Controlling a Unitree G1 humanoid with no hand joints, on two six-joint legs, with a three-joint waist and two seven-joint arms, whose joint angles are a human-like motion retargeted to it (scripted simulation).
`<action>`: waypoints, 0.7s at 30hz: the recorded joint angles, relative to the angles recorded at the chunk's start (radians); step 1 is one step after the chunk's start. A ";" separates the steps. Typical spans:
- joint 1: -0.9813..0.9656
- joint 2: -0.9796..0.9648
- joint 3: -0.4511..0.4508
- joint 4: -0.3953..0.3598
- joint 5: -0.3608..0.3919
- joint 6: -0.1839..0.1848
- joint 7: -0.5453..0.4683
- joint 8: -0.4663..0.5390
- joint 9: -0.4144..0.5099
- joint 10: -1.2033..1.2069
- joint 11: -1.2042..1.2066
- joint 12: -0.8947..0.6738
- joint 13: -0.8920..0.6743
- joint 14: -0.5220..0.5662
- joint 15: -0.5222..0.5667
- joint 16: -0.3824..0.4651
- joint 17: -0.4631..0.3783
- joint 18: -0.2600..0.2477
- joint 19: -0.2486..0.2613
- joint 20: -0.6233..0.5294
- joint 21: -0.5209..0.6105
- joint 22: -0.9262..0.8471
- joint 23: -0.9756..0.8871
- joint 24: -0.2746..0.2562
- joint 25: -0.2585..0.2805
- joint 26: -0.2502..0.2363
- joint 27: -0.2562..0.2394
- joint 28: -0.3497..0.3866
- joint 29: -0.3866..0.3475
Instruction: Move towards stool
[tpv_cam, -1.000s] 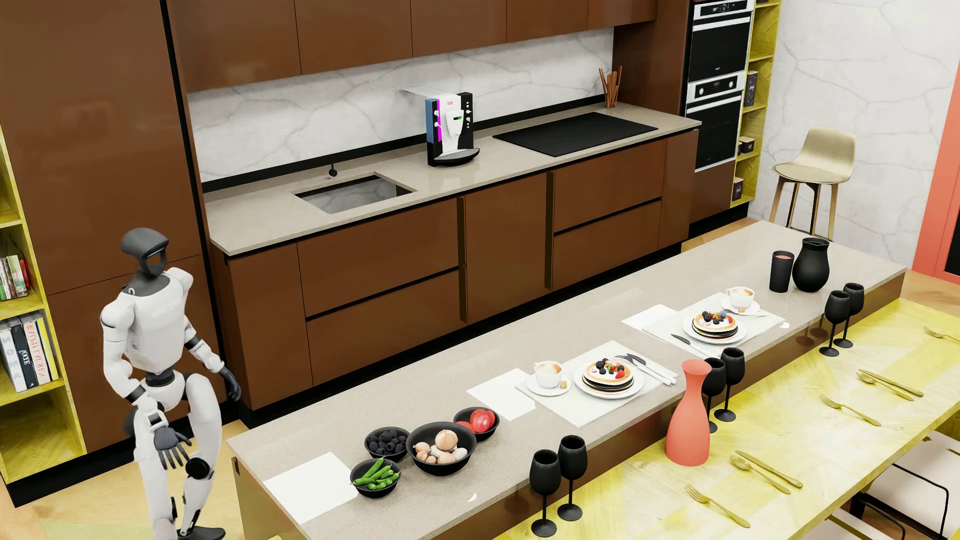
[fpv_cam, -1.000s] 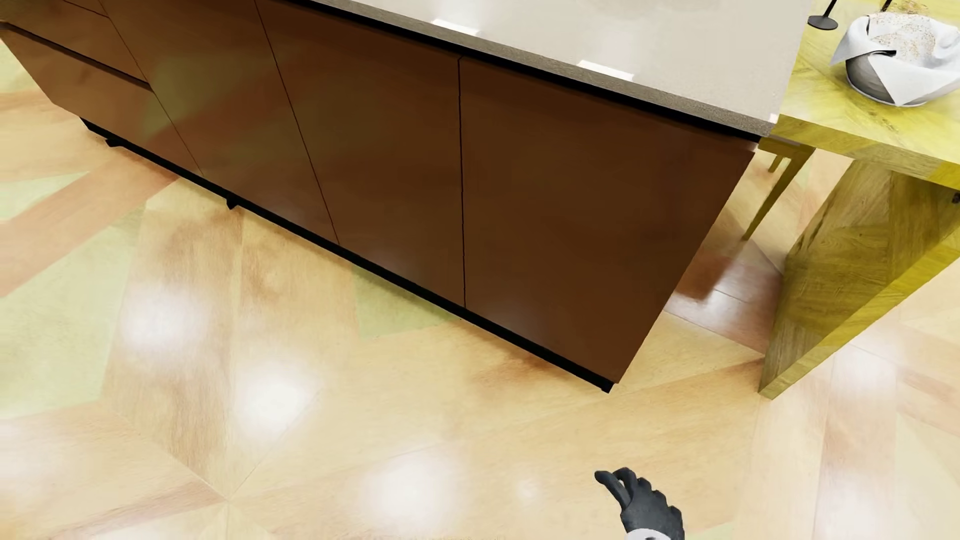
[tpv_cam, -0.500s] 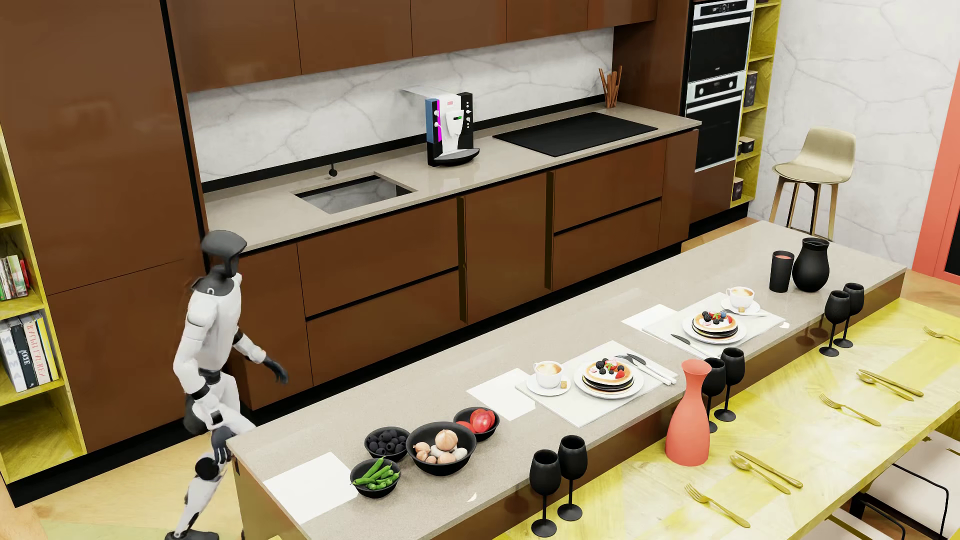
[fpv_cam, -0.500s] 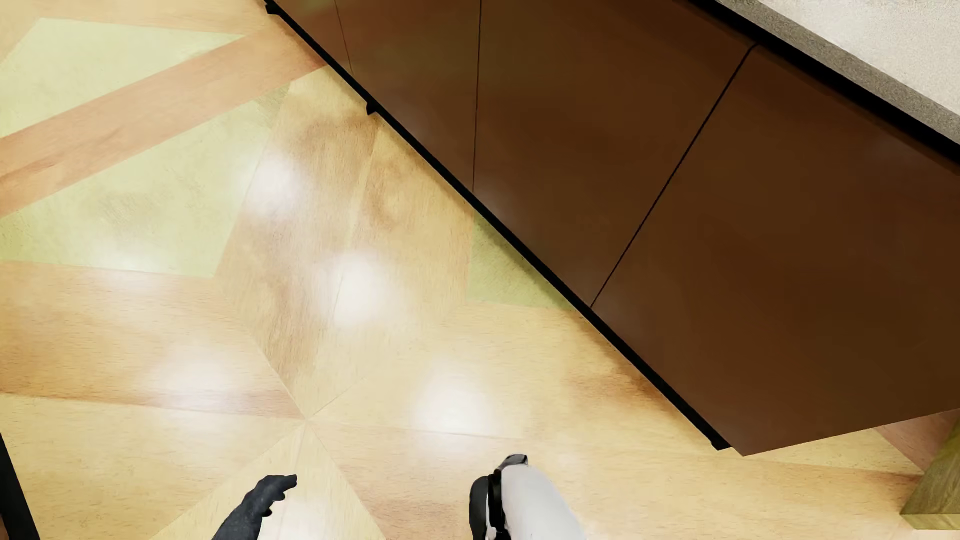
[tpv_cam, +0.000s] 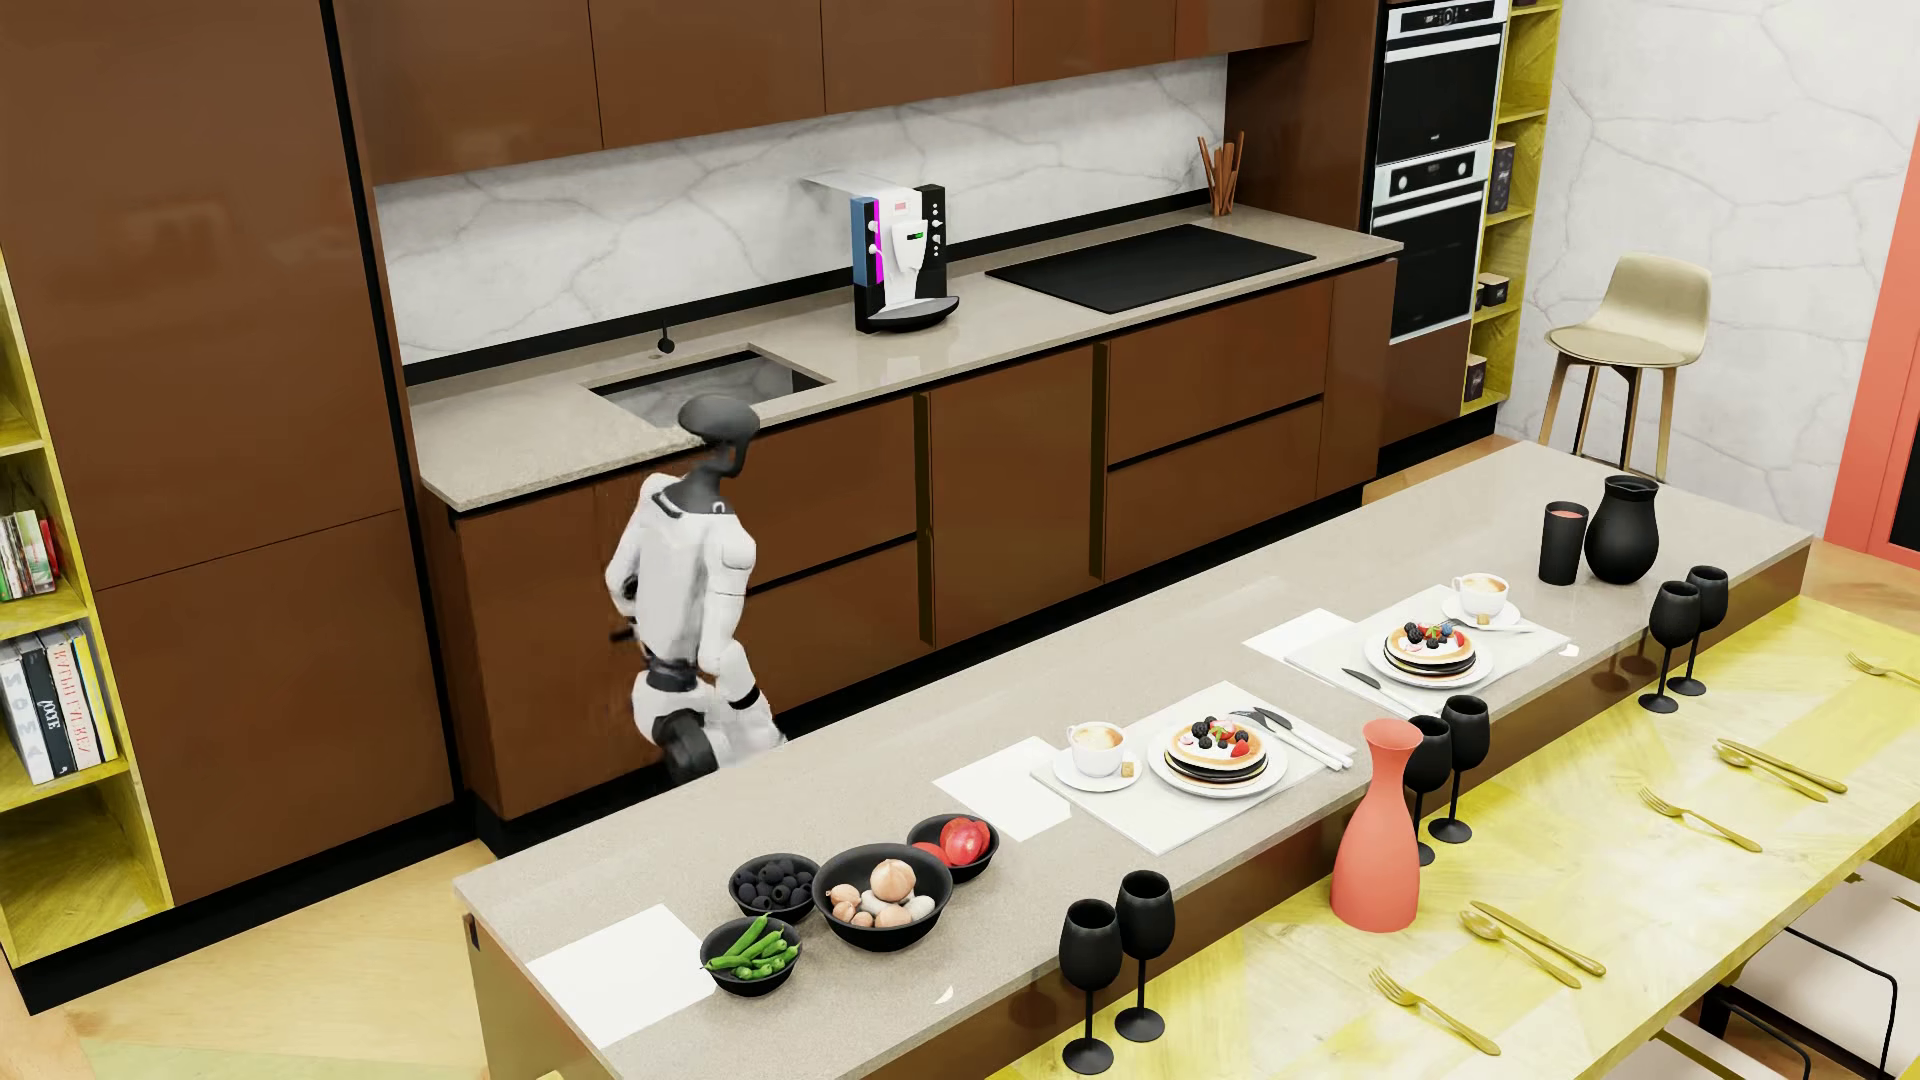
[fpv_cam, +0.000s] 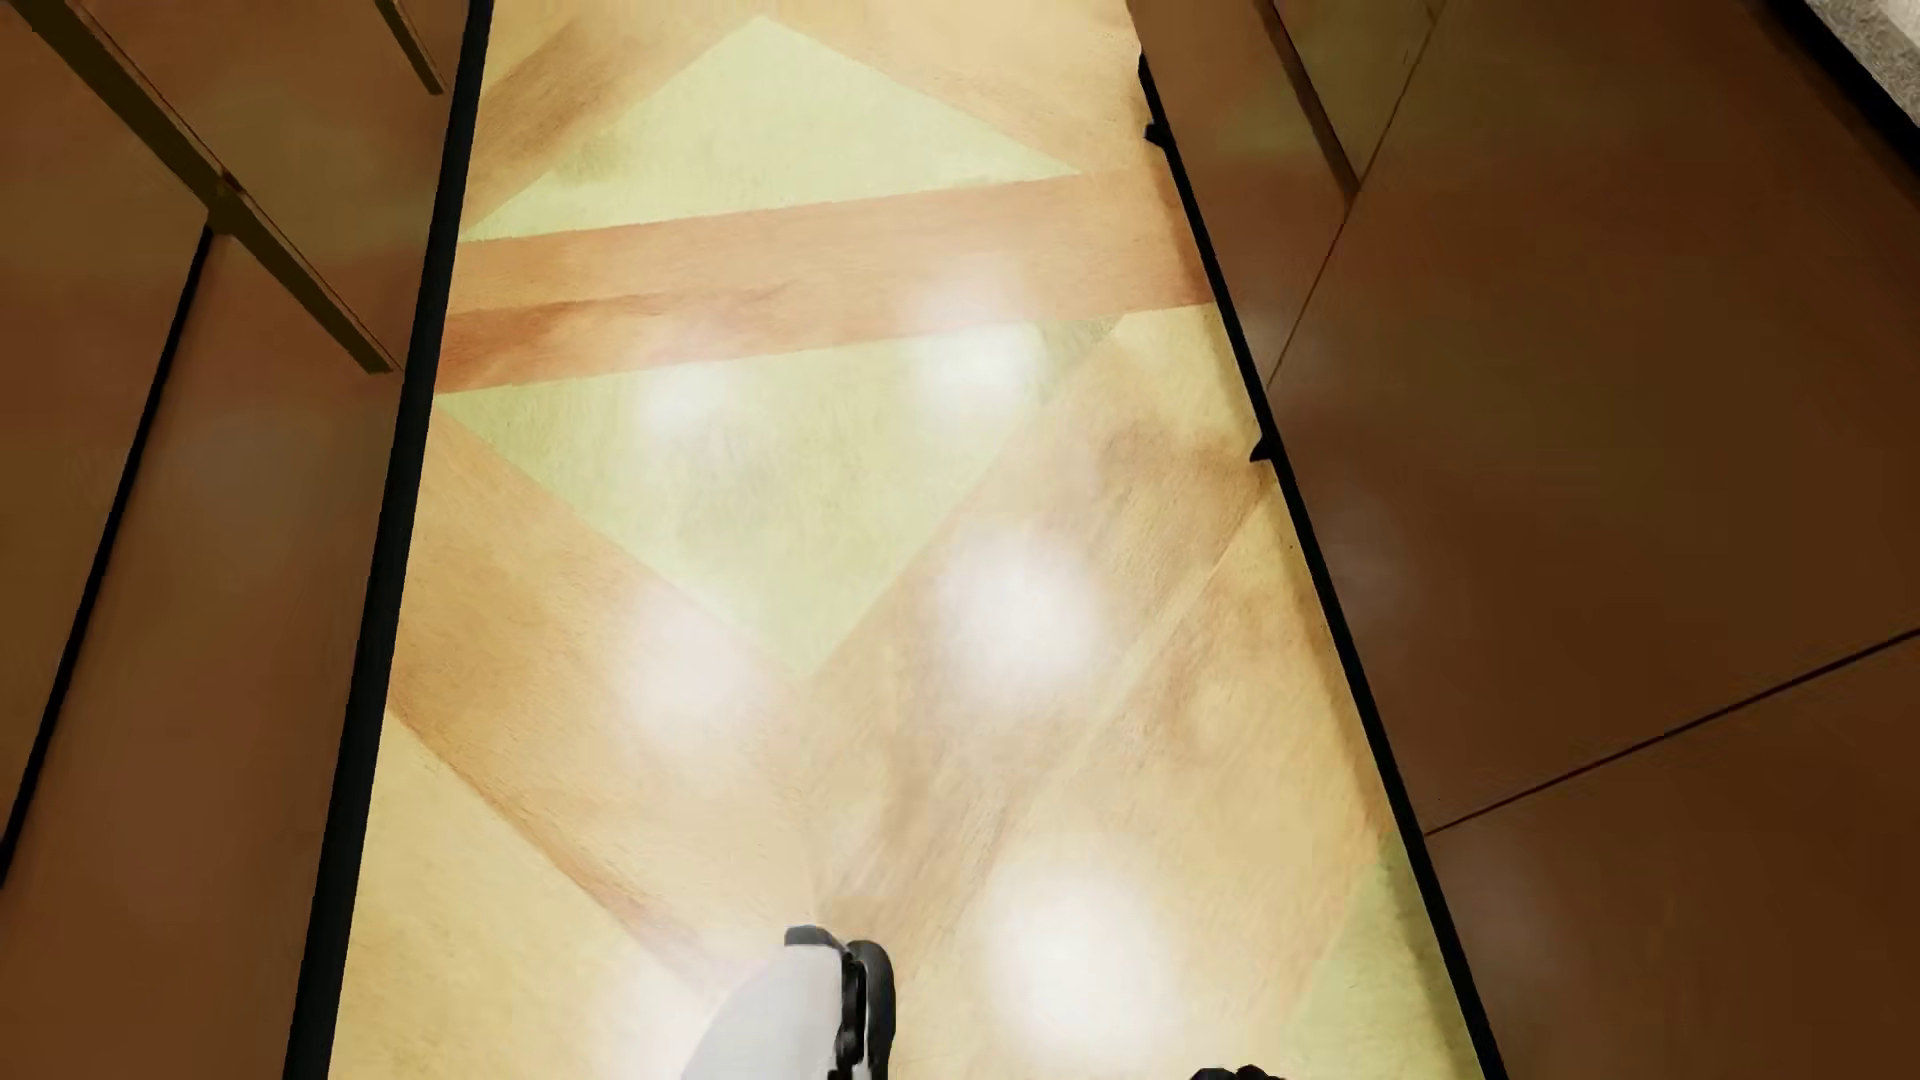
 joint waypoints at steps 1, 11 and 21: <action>0.000 0.090 0.020 -0.006 -0.014 -0.008 -0.028 -0.006 0.004 -0.239 -0.034 0.029 -0.065 0.043 -0.020 0.014 -0.034 0.004 0.030 0.039 -0.014 -0.007 -0.043 -0.020 0.020 -0.017 -0.007 -0.008 -0.023; 0.439 -0.409 0.027 -0.091 -0.105 -0.091 0.152 0.223 0.050 -0.389 0.890 -0.079 0.009 -0.118 0.457 -0.054 -0.031 0.106 0.002 -0.020 -0.134 0.082 -0.317 0.081 0.149 -0.066 0.021 -0.043 -0.151; 0.811 -0.622 -0.113 0.005 -0.055 -0.031 -0.027 0.061 -0.011 0.075 0.098 -0.253 0.292 0.252 0.495 0.120 0.133 -0.038 -0.129 -0.450 -0.077 -0.257 0.092 -0.024 0.011 -0.190 0.146 -0.157 0.074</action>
